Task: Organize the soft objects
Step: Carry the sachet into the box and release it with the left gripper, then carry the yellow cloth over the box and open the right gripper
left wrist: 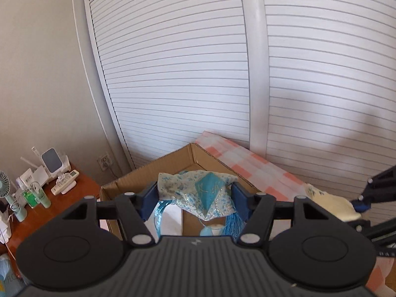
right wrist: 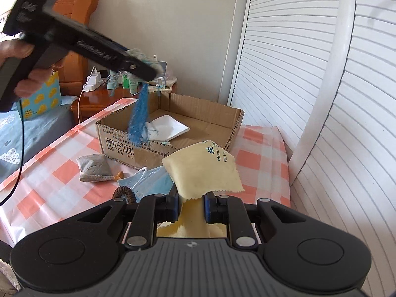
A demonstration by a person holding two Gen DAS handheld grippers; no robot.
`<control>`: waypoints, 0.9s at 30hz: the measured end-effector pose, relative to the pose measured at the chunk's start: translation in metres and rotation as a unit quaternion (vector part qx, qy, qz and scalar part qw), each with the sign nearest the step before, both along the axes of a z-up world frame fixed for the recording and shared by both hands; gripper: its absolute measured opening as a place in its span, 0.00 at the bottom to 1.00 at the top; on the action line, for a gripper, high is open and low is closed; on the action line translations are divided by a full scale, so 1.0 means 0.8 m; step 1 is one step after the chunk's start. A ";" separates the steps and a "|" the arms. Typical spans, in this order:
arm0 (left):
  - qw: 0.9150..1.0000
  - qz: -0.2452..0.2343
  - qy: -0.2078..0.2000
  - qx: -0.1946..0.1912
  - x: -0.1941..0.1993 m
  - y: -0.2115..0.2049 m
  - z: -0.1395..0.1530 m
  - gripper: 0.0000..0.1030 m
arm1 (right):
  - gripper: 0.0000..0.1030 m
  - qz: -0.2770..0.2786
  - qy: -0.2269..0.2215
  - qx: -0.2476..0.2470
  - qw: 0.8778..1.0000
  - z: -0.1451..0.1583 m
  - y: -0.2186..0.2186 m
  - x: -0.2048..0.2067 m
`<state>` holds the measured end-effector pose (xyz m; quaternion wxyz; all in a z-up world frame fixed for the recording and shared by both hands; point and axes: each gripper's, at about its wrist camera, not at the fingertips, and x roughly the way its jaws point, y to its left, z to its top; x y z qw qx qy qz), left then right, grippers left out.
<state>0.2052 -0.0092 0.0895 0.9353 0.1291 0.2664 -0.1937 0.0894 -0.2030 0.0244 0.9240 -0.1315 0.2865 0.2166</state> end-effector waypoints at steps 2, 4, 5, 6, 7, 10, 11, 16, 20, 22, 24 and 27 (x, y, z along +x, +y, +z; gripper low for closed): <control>1.000 0.001 0.001 -0.003 0.031 -0.010 0.000 0.61 | 0.21 0.001 0.000 0.004 1.000 0.001 -0.001 0.005; 1.000 0.005 0.007 0.000 0.065 -0.021 -0.006 0.61 | 0.21 0.000 0.001 0.005 1.000 0.000 -0.003 0.011; 1.000 0.010 0.010 0.001 0.082 -0.026 -0.010 0.61 | 0.21 -0.001 0.001 0.005 1.000 -0.001 -0.004 0.013; 1.000 0.012 0.013 0.003 0.098 -0.032 -0.014 0.61 | 0.21 -0.002 0.002 0.005 1.000 -0.002 -0.007 0.017; 1.000 0.018 0.018 0.005 0.115 -0.037 -0.019 0.61 | 0.21 -0.003 0.002 0.005 1.000 -0.003 -0.009 0.019; 0.999 0.039 0.029 0.007 0.159 -0.048 -0.037 0.64 | 0.21 -0.010 0.005 0.006 1.000 -0.006 -0.014 0.027; 0.998 0.048 0.028 0.003 0.168 -0.050 -0.043 0.71 | 0.21 -0.012 0.005 0.007 1.000 -0.006 -0.017 0.029; 0.997 0.064 0.042 -0.015 0.191 -0.046 -0.058 0.89 | 0.21 -0.019 0.006 0.008 1.000 -0.006 -0.024 0.033; 0.996 0.068 0.050 -0.016 0.181 -0.036 -0.052 0.90 | 0.21 -0.018 0.005 0.006 1.000 -0.006 -0.023 0.035; 0.997 0.067 0.045 -0.012 0.169 -0.031 -0.048 0.92 | 0.21 -0.017 0.004 0.005 1.000 -0.004 -0.020 0.033; 0.997 0.067 0.043 -0.008 0.154 -0.024 -0.042 0.94 | 0.21 -0.012 0.001 0.005 1.000 -0.001 -0.016 0.031; 0.996 0.071 0.044 0.004 0.126 -0.015 -0.037 0.95 | 0.21 -0.007 -0.004 0.003 1.000 0.004 -0.008 0.027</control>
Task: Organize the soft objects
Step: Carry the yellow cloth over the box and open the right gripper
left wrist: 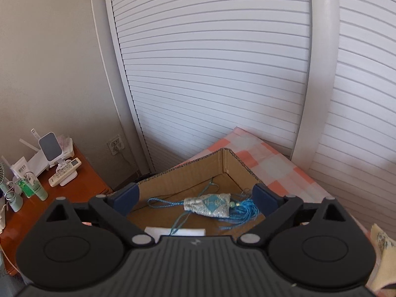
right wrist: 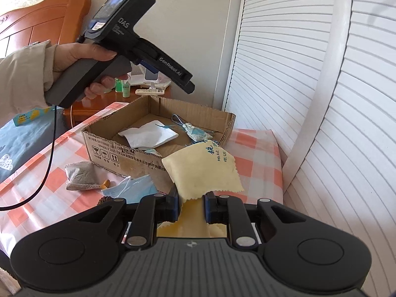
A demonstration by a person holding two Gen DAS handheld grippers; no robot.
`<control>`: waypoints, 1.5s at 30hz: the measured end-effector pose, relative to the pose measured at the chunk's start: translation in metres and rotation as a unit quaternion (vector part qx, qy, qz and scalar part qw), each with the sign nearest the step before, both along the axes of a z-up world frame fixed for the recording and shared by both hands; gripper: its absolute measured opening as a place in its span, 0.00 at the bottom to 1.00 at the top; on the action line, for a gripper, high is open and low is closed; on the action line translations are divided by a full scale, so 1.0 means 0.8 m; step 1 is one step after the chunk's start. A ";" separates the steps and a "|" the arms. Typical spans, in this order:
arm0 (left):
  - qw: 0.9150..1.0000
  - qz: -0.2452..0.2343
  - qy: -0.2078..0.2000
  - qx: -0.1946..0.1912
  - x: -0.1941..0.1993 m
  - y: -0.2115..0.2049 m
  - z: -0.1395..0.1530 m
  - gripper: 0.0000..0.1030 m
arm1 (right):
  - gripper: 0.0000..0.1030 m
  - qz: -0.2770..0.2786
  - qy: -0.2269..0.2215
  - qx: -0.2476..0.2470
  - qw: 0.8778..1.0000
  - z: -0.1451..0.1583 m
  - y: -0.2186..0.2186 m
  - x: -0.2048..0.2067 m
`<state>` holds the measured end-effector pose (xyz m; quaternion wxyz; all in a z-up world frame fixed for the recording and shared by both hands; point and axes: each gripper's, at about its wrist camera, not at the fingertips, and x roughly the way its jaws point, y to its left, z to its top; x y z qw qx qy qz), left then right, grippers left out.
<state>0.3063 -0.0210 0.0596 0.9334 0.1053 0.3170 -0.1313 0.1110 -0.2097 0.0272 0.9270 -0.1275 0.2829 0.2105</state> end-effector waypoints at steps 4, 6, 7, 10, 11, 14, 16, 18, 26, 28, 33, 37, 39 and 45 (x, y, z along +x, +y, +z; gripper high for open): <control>1.000 -0.008 -0.021 0.007 -0.065 0.018 0.001 0.96 | 0.21 -0.001 0.003 0.006 1.000 0.004 0.006 0.001; 1.000 -0.013 -0.019 0.002 -0.102 0.027 -0.004 0.99 | 0.21 -0.002 0.009 0.010 1.000 0.004 0.009 0.005; 1.000 -0.011 -0.015 0.001 -0.119 0.032 -0.008 0.99 | 0.21 -0.003 0.011 0.012 1.000 0.004 0.011 0.007; 1.000 0.002 -0.007 -0.003 -0.163 0.042 -0.023 0.99 | 0.21 -0.005 0.015 0.016 1.000 0.005 0.018 0.015; 1.000 0.010 -0.005 -0.005 -0.177 0.046 -0.029 0.99 | 0.21 -0.006 0.017 0.017 1.000 0.006 0.020 0.018; 1.000 0.021 0.005 -0.001 -0.208 0.054 -0.043 0.99 | 0.22 -0.005 0.020 0.014 1.000 0.010 0.030 0.028; 0.999 0.037 0.000 0.009 -0.225 0.056 -0.049 0.99 | 0.22 -0.003 0.019 0.009 1.000 0.014 0.038 0.035; 0.999 0.049 -0.005 0.022 -0.238 0.054 -0.056 0.99 | 0.22 -0.002 0.018 0.006 1.000 0.017 0.047 0.044; 0.998 0.047 -0.001 0.032 -0.268 0.045 -0.066 0.99 | 0.22 0.013 0.019 -0.006 1.000 0.023 0.089 0.088; 0.998 0.055 0.002 0.017 -0.267 0.049 -0.066 0.99 | 0.22 0.014 0.023 -0.010 1.000 0.021 0.097 0.101; 0.997 0.080 0.017 -0.005 -0.263 0.061 -0.072 0.99 | 0.22 0.011 0.042 -0.007 0.999 0.014 0.112 0.139; 0.995 0.091 0.026 -0.011 -0.265 0.066 -0.078 0.99 | 0.32 0.001 0.029 -0.019 0.999 0.010 0.126 0.164; 0.995 0.096 0.026 -0.010 -0.267 0.067 -0.080 0.99 | 0.69 -0.008 0.038 -0.026 0.999 0.007 0.130 0.175; 0.994 0.101 0.027 -0.012 -0.269 0.075 -0.080 0.99 | 0.98 -0.023 0.035 -0.009 0.999 0.002 0.119 0.168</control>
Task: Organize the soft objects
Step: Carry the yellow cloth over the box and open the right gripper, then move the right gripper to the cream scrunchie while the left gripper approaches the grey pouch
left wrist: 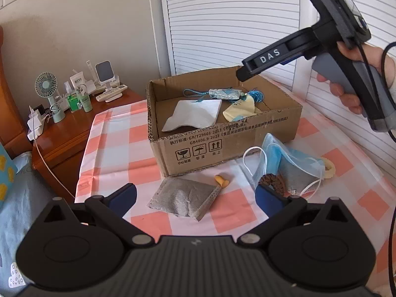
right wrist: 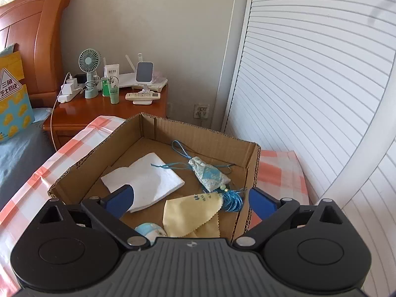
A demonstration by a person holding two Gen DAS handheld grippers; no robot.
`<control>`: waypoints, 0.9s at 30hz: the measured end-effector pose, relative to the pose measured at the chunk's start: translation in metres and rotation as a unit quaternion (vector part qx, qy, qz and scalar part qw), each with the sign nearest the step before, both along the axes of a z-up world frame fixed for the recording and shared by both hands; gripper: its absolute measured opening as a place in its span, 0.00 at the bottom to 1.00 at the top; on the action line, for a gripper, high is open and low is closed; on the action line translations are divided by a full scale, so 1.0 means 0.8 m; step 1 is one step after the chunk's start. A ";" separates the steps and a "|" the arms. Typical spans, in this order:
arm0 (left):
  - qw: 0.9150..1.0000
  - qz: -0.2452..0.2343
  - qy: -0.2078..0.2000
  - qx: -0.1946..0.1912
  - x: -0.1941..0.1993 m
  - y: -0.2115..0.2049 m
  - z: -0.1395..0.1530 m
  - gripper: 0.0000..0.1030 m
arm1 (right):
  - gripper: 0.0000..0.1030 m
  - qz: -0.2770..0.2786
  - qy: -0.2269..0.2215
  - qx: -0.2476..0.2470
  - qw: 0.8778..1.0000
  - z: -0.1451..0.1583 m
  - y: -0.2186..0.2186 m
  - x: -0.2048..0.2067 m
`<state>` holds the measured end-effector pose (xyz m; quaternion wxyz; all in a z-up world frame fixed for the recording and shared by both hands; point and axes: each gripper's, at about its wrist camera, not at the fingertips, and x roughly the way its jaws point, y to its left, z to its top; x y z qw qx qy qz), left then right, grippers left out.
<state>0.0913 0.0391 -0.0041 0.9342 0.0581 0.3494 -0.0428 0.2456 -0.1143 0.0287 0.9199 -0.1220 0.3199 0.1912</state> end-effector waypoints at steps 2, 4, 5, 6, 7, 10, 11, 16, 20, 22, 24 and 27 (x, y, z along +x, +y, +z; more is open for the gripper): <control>1.000 0.005 0.003 -0.003 0.001 0.003 0.000 0.99 | 1.00 -0.010 0.007 0.002 1.000 -0.002 -0.004 -0.005; 1.000 0.006 0.004 -0.006 -0.001 0.004 -0.001 0.99 | 1.00 -0.016 0.014 0.004 1.000 -0.005 -0.009 -0.011; 1.000 0.006 0.004 -0.006 -0.001 0.005 -0.001 0.99 | 1.00 -0.018 0.018 0.005 1.000 -0.006 -0.012 -0.015; 1.000 0.006 0.004 -0.006 -0.002 0.005 -0.001 0.99 | 1.00 -0.019 0.022 0.005 1.000 -0.007 -0.014 -0.019; 1.000 0.005 0.005 -0.006 -0.003 0.005 -0.002 0.99 | 1.00 -0.022 0.024 0.003 0.999 -0.008 -0.016 -0.023; 1.000 0.004 0.004 -0.007 -0.005 0.005 -0.002 0.99 | 1.00 -0.028 0.024 0.004 0.999 -0.011 -0.024 -0.039; 1.000 0.003 0.004 -0.007 -0.005 0.005 -0.002 0.99 | 1.00 -0.031 0.025 0.005 0.999 -0.013 -0.028 -0.044; 1.000 0.000 0.006 -0.007 -0.007 0.004 -0.004 0.99 | 1.00 -0.046 0.028 0.011 0.999 -0.020 -0.051 -0.071; 1.000 -0.003 0.009 -0.008 -0.008 0.003 -0.006 0.99 | 1.00 -0.065 0.039 0.022 0.997 -0.026 -0.075 -0.089; 1.000 -0.004 0.011 -0.009 -0.008 0.003 -0.008 0.99 | 1.00 -0.080 0.037 0.019 0.996 -0.030 -0.086 -0.099; 1.000 -0.003 0.012 -0.009 -0.008 0.003 -0.009 0.99 | 1.00 -0.096 0.035 0.014 0.995 -0.036 -0.096 -0.109; 1.000 -0.002 0.017 -0.009 -0.007 0.004 -0.012 0.99 | 1.00 -0.114 0.052 0.019 0.992 -0.051 -0.114 -0.122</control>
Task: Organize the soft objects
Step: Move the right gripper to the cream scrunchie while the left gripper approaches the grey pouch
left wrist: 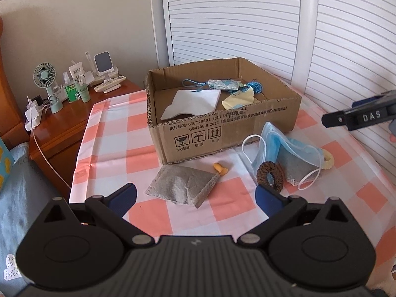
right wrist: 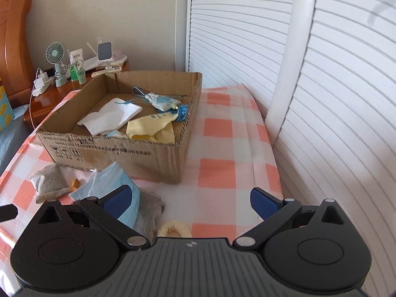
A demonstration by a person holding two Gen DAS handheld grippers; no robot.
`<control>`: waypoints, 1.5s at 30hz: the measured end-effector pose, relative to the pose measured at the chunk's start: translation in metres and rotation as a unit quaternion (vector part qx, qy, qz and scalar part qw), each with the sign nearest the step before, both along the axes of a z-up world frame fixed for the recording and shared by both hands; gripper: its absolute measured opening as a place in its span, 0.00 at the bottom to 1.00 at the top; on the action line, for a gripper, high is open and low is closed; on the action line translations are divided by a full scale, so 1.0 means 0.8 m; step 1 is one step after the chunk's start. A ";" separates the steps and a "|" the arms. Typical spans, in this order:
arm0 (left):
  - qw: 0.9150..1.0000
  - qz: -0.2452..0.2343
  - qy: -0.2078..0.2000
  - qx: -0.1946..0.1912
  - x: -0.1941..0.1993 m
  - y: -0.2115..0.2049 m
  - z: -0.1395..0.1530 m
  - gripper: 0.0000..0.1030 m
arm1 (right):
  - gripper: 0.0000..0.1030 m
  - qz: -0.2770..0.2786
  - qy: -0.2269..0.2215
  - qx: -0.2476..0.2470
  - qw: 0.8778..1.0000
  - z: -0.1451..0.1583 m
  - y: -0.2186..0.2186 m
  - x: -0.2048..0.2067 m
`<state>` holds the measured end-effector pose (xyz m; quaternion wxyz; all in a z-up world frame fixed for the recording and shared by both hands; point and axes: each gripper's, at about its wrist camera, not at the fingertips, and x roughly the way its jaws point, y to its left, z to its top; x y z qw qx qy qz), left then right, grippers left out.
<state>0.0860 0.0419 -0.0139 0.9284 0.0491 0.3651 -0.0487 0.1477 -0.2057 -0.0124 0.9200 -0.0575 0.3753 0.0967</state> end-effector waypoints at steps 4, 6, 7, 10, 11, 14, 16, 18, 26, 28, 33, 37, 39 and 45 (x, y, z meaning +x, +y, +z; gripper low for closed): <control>1.000 -0.001 0.007 0.000 0.003 -0.002 -0.004 0.99 | 1.00 -0.021 0.030 -0.011 0.999 -0.031 -0.017 -0.014; 1.000 -0.004 0.010 0.000 0.005 -0.005 -0.006 0.99 | 1.00 -0.028 0.045 -0.015 0.998 -0.046 -0.022 -0.018; 1.000 -0.006 0.011 0.000 0.006 -0.007 -0.007 0.99 | 1.00 -0.028 0.052 -0.016 0.998 -0.053 -0.023 -0.020; 1.000 -0.010 0.018 0.005 0.010 -0.012 -0.012 0.99 | 1.00 -0.030 0.061 -0.022 0.997 -0.067 -0.023 -0.023; 1.000 -0.012 0.020 0.007 0.012 -0.014 -0.013 0.99 | 1.00 -0.031 0.062 -0.024 0.997 -0.071 -0.021 -0.023; 0.999 -0.014 0.029 0.010 0.016 -0.017 -0.020 0.99 | 1.00 -0.025 0.063 -0.042 0.997 -0.080 -0.015 -0.024; 0.999 -0.013 0.037 0.011 0.019 -0.017 -0.025 0.99 | 1.00 -0.022 0.058 -0.060 0.996 -0.086 -0.009 -0.024; 0.999 -0.012 0.047 0.012 0.023 -0.015 -0.031 0.99 | 1.00 -0.018 0.053 -0.053 0.997 -0.087 -0.009 -0.024; 0.996 -0.007 0.090 0.017 0.043 0.005 -0.061 0.99 | 1.00 -0.019 0.055 -0.025 0.998 -0.093 -0.010 -0.013; 0.994 -0.003 0.108 0.002 0.050 0.016 -0.070 0.99 | 1.00 -0.019 0.053 -0.022 0.998 -0.093 -0.010 -0.013; 0.992 -0.001 0.122 -0.021 0.059 0.032 -0.084 1.00 | 1.00 -0.020 0.054 -0.019 0.998 -0.094 -0.011 -0.012; 0.993 -0.020 0.110 -0.020 0.062 0.035 -0.086 1.00 | 1.00 -0.023 0.054 -0.019 0.998 -0.093 -0.010 -0.012; 0.993 -0.032 0.109 -0.019 0.067 0.038 -0.086 1.00 | 1.00 -0.023 0.053 -0.019 0.998 -0.094 -0.010 -0.012; 0.993 -0.043 0.109 -0.018 0.087 0.048 -0.087 1.00 | 1.00 -0.023 0.047 -0.019 0.998 -0.094 -0.011 -0.015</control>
